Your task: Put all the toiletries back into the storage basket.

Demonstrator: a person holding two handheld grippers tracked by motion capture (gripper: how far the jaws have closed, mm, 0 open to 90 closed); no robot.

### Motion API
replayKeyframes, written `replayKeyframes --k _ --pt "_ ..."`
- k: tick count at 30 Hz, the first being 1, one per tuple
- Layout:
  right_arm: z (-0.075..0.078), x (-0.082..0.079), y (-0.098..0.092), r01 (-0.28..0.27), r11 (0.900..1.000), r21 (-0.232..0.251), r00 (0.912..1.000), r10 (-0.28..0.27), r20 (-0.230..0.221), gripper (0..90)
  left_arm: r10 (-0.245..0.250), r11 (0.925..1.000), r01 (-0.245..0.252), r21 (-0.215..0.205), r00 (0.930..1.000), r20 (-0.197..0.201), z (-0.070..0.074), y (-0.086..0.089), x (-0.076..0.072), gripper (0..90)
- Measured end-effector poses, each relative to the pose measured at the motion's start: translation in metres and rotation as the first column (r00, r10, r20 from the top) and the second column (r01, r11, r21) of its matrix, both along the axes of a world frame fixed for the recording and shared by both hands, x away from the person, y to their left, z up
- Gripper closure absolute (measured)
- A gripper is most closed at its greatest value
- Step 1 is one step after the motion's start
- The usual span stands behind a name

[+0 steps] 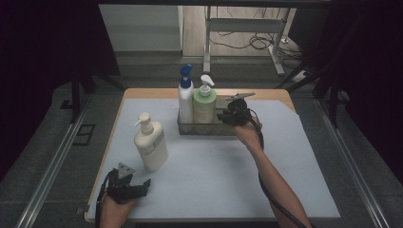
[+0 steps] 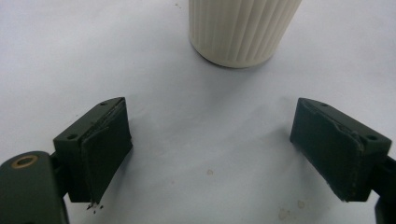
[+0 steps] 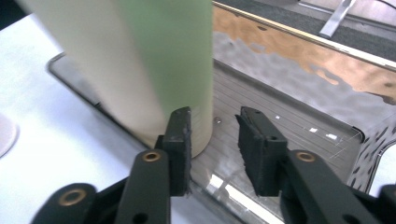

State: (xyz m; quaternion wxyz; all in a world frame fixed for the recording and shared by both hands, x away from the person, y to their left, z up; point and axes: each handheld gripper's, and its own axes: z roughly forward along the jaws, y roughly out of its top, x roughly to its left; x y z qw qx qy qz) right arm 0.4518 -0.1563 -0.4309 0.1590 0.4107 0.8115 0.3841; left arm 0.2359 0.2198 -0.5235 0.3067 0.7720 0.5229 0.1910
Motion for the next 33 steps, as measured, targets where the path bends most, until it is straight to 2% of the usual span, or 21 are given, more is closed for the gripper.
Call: replayKeyframes --k 12,14,20,28,33 --pt "0.017 -0.029 -0.004 -0.073 0.997 -0.010 0.9969 0.073 0.028 40.6 0.000 1.0000 0.000 0.001 1.0000 0.001 0.000 0.000 0.000 11.9" --pt "0.018 -0.033 -0.005 -0.086 0.996 -0.010 0.9958 0.086 0.029 34.9 -0.001 1.0000 0.001 0.001 1.0000 0.001 0.000 0.000 0.000 11.9" --pt "0.020 -0.046 -0.009 -0.115 0.993 -0.023 0.9921 0.116 0.047 28.6 -0.001 1.0000 0.001 0.001 1.0000 0.002 0.000 0.000 0.000 11.9" --pt "0.025 -0.067 -0.019 -0.160 0.987 -0.010 0.9855 0.161 0.056 22.0 0.000 1.0000 0.000 0.002 1.0000 0.000 0.000 0.000 0.000 11.9" --pt "0.026 -0.077 -0.027 -0.155 0.987 -0.030 0.9849 0.157 0.073 17.6 0.001 1.0000 -0.001 0.001 1.0000 0.000 0.000 0.000 0.000 11.9"
